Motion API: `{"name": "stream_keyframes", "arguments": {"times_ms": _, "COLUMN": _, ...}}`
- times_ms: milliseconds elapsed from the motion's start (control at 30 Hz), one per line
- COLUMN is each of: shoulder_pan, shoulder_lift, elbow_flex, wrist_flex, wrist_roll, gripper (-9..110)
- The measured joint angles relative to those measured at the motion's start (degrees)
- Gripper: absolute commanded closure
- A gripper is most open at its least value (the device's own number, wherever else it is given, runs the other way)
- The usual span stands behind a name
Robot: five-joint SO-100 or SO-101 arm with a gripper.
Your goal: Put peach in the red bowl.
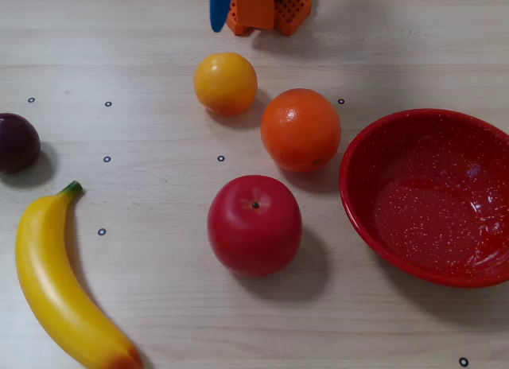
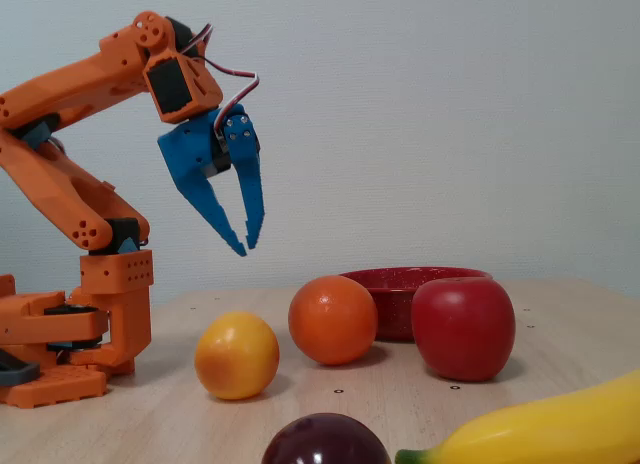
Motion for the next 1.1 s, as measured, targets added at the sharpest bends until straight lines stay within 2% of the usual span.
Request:
{"name": "stream_keyframes", "arguments": {"times_ms": 333, "shoulder_pan": 8.3, "shoulder_lift": -2.5, "elbow_flex": -3.2, "wrist_flex": 9.7, "wrist_roll": -8.7, "gripper": 95}}
{"name": "stream_keyframes", "arguments": {"times_ms": 633, "shoulder_pan": 12.5, "shoulder_lift": -6.6, "elbow_flex": -5.6, "wrist_flex": 14.0, "wrist_roll": -11.4, "gripper": 88}}
{"name": "stream_keyframes", "arguments": {"times_ms": 1100, "shoulder_pan": 9.8, "shoulder_lift": -9.8, "elbow_flex": -1.5, "wrist_flex": 14.2, "wrist_roll": -15.8, "gripper": 79}}
